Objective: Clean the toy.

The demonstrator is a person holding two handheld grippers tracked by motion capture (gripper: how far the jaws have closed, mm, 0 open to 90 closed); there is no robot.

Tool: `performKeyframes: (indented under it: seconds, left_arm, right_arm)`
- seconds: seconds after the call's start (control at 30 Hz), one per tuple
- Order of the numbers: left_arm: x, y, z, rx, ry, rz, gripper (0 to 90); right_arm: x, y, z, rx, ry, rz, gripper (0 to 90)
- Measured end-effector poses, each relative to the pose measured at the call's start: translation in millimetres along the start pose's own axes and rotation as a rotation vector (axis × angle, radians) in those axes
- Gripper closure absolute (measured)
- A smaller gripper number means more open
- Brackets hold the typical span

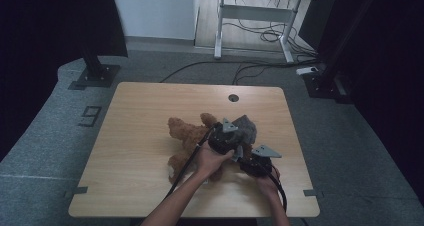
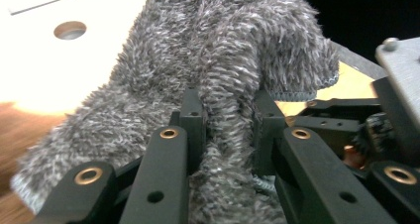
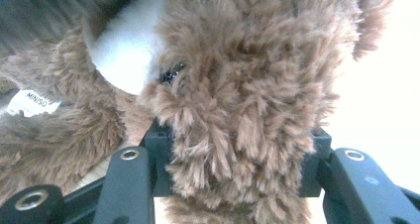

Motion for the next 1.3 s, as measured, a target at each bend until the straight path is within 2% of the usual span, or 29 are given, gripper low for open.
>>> performKeyframes:
  seconds: [0.1, 0.13, 0.2, 0.37, 0.5, 0.57, 0.67, 0.77, 0.9, 0.97, 1.1, 1.23, 1.3]
  left_arm:
    - [-8.3, -15.1, -18.7, 0.001, 0.042, -0.038, 72.4]
    - [-11.5, -21.4, -25.4, -0.015, 0.051, -0.041, 72.4]
    - [-21.1, -32.0, -36.8, -0.051, 0.040, -0.025, 72.4]
    - [-53.5, -51.5, -61.6, -0.093, 0.062, 0.026, 72.4]
    - [-73.4, -68.9, -78.2, -0.121, 0.097, 0.041, 72.3]
    - [-82.4, -80.0, -88.8, -0.148, 0.113, 0.042, 72.3]
    - [-90.4, -99.5, -103.6, -0.185, 0.139, 0.025, 72.3]
    - [-91.6, -119.3, -113.9, -0.218, 0.151, 0.003, 72.3]
    - [-89.5, -136.3, -120.8, -0.227, 0.175, -0.031, 72.3]
    - [-89.0, -143.4, -121.9, -0.237, 0.174, -0.043, 72.4]
    - [-87.5, -160.7, -122.7, -0.246, 0.179, -0.104, 71.9]
    - [-87.7, -183.0, -129.5, -0.281, 0.180, -0.174, 71.6]
    - [-88.9, -185.8, -130.8, -0.286, 0.182, -0.167, 71.6]
  right_arm:
    - [-0.1, -0.1, 0.9, 0.012, 0.005, 0.000, 48.7]
    - [-0.1, -0.1, 1.3, 0.014, 0.007, 0.000, 48.7]
    - [-0.1, 0.0, 1.5, 0.016, 0.011, 0.000, 48.7]
    - [-0.1, -0.2, 1.1, 0.024, 0.012, 0.003, 48.7]
    - [0.1, -0.3, 1.3, 0.024, 0.009, 0.003, 48.7]
    - [0.3, -0.3, 1.3, 0.026, 0.010, 0.004, 48.7]
    - [0.6, -0.2, 1.3, 0.030, 0.010, 0.006, 48.7]
    - [0.9, 0.0, 0.7, 0.030, 0.009, 0.007, 48.7]
    - [1.3, 0.1, -0.1, 0.033, 0.008, 0.008, 48.7]
    - [1.3, 0.1, -0.1, 0.034, 0.008, 0.008, 48.7]
    - [1.3, 0.2, -0.1, 0.035, 0.009, 0.008, 48.7]
    - [1.3, 0.3, 0.2, 0.035, 0.007, 0.006, 48.7]
    - [1.4, 0.4, 0.5, 0.038, 0.007, 0.006, 48.8]
Point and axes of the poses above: each handheld gripper's, and its own axes: x roughly forward along the jaws, y roughly out of its top, z roughly to its right, the point moved 9 cm from there along x, roughly forward along the jaws, and after that the axes turned 11 degrees about x, right-handed, at the moved point
